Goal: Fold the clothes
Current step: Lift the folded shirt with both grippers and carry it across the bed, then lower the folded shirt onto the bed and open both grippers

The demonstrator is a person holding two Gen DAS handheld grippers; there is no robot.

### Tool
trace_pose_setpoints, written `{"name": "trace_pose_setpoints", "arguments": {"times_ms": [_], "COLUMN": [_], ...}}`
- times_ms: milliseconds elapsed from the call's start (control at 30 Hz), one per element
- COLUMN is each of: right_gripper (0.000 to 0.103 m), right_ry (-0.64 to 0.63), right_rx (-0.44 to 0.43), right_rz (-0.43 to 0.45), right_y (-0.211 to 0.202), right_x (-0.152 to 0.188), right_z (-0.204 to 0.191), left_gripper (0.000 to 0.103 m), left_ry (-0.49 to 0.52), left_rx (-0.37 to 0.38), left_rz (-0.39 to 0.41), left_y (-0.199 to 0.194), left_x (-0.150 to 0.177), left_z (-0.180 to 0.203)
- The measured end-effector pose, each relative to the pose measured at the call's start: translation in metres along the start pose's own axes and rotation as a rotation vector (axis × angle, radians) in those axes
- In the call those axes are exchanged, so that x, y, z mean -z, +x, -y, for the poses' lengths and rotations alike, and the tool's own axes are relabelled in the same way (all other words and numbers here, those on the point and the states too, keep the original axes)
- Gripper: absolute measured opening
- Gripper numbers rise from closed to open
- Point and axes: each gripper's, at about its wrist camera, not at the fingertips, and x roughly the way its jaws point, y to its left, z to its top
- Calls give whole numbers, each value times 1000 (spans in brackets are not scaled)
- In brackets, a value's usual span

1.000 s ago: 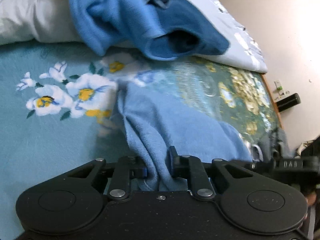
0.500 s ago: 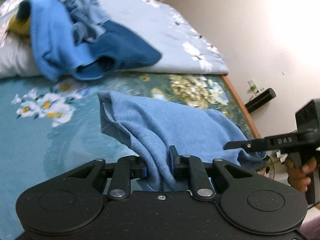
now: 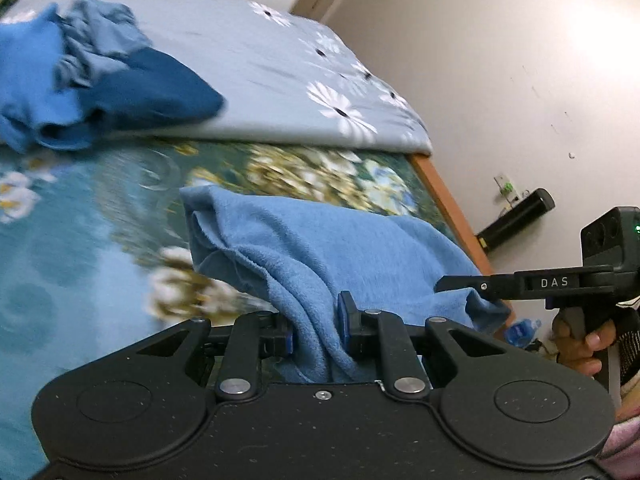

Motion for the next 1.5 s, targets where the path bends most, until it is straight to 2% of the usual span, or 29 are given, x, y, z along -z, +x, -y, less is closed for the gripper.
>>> {"name": "trace_pose_setpoints", "arguments": {"times_ms": [67,200,333,500,633,800,933,1033,1133,1200,1267,1300,1400,1500], "right_gripper": [11,11,11,11,12,11,11,12,16,25,30,36,42,48], "right_ry": [-5,-9,17,-5,-1,11,53,78,94,96,101,103,63,22], "right_rx": [13,38,36,20,35,91,93,110,137,168,196,215,281,319], "right_rz": [0,-5,0,-9,-11,-49,-52,-47,-43,-20,32,67,143,169], "right_y": [-16,-31,-29,-17,-4,23,30,28,26,19,5,-4,-28,-40], "right_x": [-3,-7,-12,-27,-38,-44,-38,-31,-23,-20,-16,-13,2,20], "right_z": [26,78,118,146,163,183,197,206,210,208,203,198,174,144], "left_gripper": [17,17,18,18,23,21,21,22,23,26,38,41,49,58], "left_ry": [-13,50,77,112,231,270,285,266,205,153,113,98,48,0], "left_rx": [-3,-32,-81,-143,-228,-293,-316,-316,-313,-304,-306,-311,-337,-372], "left_rz": [-14,-61,-85,-115,-132,-184,-232,-247,-236,-216,-175,-153,-75,17], "left_y": [21,66,93,127,153,183,194,195,189,180,163,153,120,81], "left_x": [1,-2,-5,-10,-9,-2,8,10,7,4,-4,-8,-18,-26], "left_z": [29,78,95,115,127,127,123,118,111,105,99,95,84,69]}}
